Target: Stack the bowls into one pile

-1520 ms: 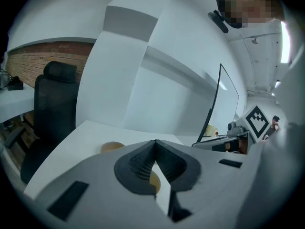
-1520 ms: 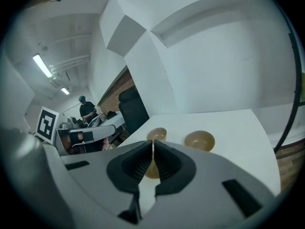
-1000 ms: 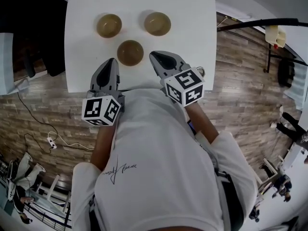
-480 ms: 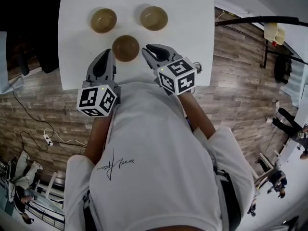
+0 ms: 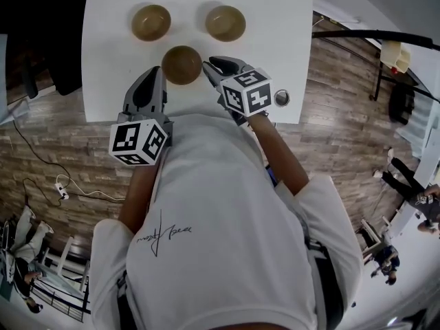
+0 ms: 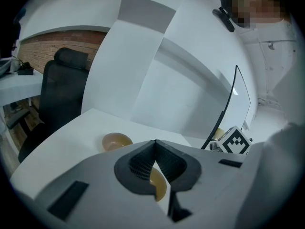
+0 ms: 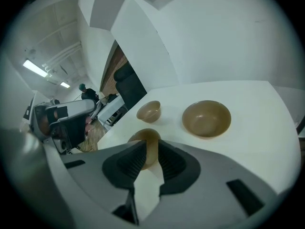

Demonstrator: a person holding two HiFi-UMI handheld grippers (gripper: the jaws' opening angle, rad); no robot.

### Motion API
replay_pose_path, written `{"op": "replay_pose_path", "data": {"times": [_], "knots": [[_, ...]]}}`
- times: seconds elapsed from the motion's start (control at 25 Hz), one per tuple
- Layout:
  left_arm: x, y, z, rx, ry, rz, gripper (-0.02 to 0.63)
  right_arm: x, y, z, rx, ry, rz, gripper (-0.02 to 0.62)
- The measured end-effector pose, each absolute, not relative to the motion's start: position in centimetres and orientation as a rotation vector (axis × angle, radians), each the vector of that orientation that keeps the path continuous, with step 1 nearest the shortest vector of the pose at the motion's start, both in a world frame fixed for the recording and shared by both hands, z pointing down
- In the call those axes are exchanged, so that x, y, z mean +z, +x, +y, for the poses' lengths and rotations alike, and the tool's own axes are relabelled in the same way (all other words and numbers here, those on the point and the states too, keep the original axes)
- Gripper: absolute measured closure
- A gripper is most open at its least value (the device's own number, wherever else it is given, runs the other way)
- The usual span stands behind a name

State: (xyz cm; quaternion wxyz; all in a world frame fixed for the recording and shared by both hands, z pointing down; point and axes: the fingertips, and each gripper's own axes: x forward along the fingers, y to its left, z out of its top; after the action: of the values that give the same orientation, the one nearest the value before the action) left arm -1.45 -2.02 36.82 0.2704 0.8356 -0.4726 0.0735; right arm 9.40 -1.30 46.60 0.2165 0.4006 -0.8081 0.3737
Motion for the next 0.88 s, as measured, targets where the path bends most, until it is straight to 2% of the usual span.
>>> {"op": "replay_pose_path", "data": {"times": [0.88], "knots": [[37.7, -2.0, -2.6, 0.228, 2.220, -1.293, 0.598, 50.8, 8.4, -1.5, 1.128, 1.017, -2.150, 0.511]]}}
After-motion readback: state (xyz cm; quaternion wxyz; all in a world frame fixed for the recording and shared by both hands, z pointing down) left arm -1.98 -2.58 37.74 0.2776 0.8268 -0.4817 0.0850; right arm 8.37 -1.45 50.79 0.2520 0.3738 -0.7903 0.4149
